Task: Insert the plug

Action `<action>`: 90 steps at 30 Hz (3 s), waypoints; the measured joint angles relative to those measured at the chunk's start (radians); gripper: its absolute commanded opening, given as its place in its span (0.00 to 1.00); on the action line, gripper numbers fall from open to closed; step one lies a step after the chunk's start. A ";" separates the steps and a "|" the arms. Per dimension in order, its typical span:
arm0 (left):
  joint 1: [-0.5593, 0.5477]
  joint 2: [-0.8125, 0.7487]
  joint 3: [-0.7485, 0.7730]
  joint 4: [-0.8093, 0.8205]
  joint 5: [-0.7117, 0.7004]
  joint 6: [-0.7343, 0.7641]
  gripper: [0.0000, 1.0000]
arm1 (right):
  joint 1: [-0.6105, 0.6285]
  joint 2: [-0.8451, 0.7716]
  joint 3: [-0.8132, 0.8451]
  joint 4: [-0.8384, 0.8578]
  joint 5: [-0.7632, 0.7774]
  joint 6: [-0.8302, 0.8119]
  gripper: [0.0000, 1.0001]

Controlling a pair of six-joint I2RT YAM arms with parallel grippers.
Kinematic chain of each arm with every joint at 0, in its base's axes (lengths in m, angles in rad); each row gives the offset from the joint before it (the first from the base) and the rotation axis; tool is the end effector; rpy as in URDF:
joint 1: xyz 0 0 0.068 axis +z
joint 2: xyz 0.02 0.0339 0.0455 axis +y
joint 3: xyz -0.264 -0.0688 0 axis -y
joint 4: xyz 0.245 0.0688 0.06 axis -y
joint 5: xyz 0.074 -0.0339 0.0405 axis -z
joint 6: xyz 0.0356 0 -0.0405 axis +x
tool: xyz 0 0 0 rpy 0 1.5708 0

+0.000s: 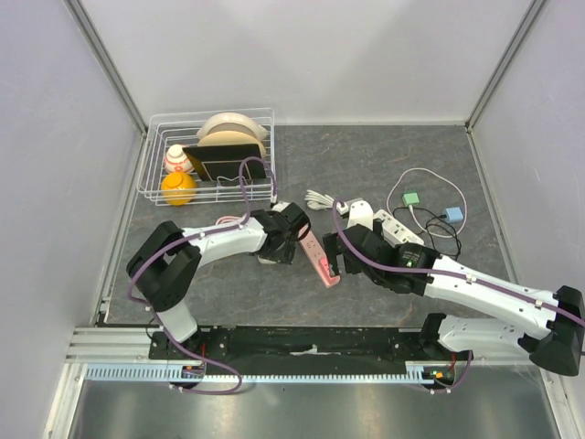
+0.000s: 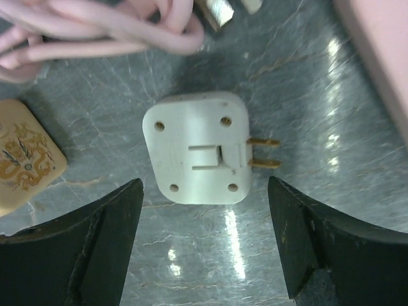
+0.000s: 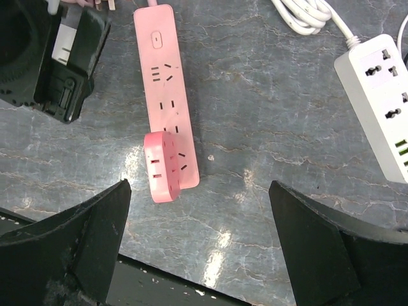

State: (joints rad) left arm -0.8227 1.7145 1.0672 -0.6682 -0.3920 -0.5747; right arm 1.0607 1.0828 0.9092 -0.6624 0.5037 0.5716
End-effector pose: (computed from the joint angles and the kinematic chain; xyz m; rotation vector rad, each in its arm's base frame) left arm 0.2252 -0.2227 0.1715 0.2648 2.6787 0.1869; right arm 0.1216 0.1822 0.2854 -0.3327 2.2651 0.2372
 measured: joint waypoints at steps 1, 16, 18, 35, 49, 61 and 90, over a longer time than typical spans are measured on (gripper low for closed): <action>-0.004 -0.001 -0.011 -0.004 0.000 0.001 0.86 | 0.000 0.000 0.000 0.002 -0.003 0.000 0.98; 0.008 -0.306 -0.167 -0.003 -0.036 -0.103 0.87 | 0.000 0.013 -0.015 0.027 -0.027 -0.015 0.98; 0.008 -0.295 -0.155 0.023 -0.058 -0.113 0.87 | 0.000 0.013 -0.025 0.027 -0.028 -0.016 0.98; 0.004 0.059 0.083 0.018 -0.131 -0.053 0.87 | 0.000 -0.056 -0.052 0.027 -0.031 -0.023 0.98; -0.009 -0.066 -0.107 -0.020 -0.131 -0.062 0.87 | 0.000 -0.042 -0.052 0.028 -0.035 -0.027 0.98; 0.057 -0.223 -0.223 -0.052 -0.123 -0.148 0.88 | 0.000 -0.018 -0.052 0.034 -0.058 -0.045 0.98; 0.167 -0.263 -0.327 0.150 0.132 -0.131 0.46 | 0.000 -0.047 -0.076 0.041 -0.061 -0.053 0.98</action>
State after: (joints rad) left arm -0.6556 1.4513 0.7399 -0.5182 -0.2604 -0.7059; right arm 1.0607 1.0363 0.8337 -0.6212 0.4431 0.5190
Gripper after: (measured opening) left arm 0.519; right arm 0.982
